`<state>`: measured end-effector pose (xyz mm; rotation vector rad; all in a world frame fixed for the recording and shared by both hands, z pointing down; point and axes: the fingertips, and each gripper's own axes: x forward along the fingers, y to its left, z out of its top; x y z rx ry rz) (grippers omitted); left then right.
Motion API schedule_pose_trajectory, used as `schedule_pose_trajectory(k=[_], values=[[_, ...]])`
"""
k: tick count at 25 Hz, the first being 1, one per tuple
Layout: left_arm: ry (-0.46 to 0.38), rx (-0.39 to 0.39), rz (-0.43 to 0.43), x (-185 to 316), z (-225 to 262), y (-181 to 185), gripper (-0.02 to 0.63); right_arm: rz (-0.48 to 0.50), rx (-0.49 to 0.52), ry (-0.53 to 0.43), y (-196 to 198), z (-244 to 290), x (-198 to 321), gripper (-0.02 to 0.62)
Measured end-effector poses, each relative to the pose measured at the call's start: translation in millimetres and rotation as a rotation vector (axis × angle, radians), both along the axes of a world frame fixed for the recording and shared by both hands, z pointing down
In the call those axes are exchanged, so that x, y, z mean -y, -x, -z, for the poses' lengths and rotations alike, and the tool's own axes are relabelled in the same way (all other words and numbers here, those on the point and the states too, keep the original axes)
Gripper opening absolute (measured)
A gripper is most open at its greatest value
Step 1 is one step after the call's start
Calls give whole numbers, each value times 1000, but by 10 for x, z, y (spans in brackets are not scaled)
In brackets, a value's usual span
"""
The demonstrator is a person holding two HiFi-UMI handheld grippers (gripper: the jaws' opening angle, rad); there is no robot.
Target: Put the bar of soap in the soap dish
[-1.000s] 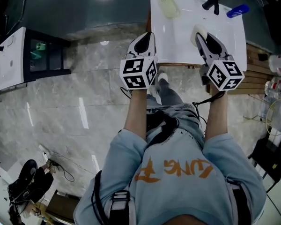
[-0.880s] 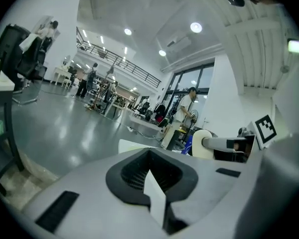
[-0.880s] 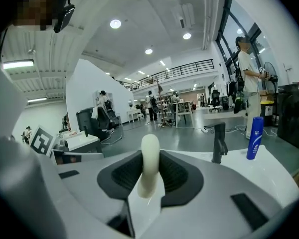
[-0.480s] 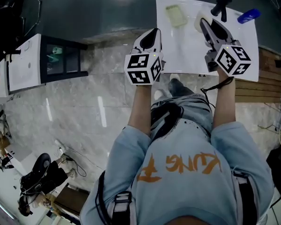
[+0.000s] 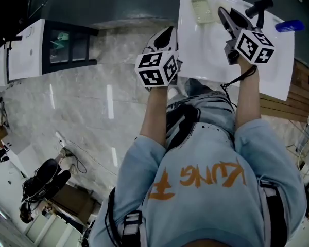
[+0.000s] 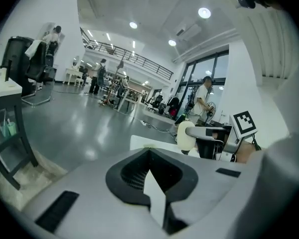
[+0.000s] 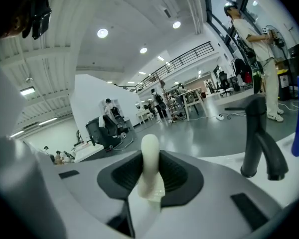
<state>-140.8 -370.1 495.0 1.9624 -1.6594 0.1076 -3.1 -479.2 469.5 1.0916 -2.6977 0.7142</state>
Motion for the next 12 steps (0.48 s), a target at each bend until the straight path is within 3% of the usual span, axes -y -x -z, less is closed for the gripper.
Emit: schedule_pose_trajectory(k=[12], values=[[19, -12, 115, 155, -299, 185, 21, 330, -164, 192, 561, -923, 213, 118]])
